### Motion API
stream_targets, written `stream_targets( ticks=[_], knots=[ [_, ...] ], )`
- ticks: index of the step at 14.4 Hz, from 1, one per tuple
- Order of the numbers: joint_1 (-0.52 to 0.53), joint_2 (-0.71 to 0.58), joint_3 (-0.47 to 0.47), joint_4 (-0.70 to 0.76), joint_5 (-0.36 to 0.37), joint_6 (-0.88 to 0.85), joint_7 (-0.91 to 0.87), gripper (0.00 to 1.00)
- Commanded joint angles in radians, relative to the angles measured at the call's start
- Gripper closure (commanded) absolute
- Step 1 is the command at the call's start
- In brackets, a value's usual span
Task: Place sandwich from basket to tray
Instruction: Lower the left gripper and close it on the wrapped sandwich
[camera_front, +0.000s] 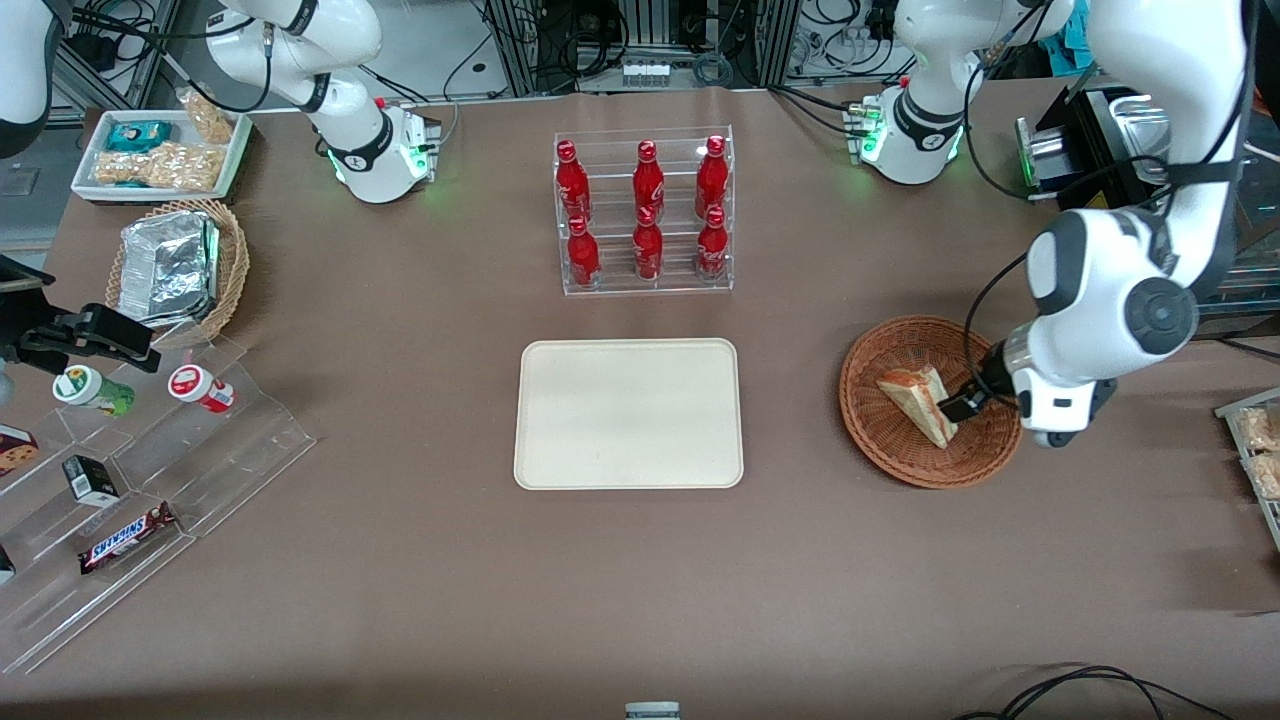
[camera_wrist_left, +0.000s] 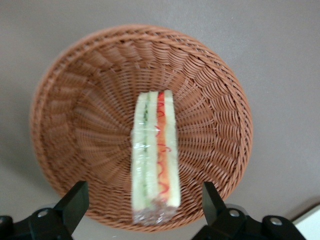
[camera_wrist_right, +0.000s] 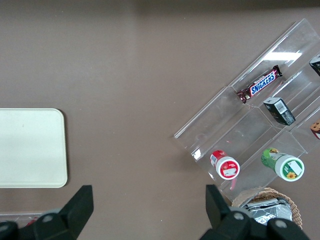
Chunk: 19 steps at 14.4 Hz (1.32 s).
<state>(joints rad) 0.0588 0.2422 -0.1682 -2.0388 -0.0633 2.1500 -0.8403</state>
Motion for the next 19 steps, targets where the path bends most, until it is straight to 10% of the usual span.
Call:
stream_targets(
  ticks=[1, 11, 14, 19],
  knots=[
    [-0.043, 0.041, 0.003, -0.001, -0.009, 0.056, -0.106, 0.00],
    [-0.053, 0.103, 0.004, -0.087, 0.000, 0.183, -0.106, 0.00],
    [-0.040, 0.098, 0.004, -0.081, -0.001, 0.169, -0.094, 0.81],
    [-0.017, 0.077, 0.009, 0.021, 0.000, -0.043, -0.013, 0.99]
  ],
)
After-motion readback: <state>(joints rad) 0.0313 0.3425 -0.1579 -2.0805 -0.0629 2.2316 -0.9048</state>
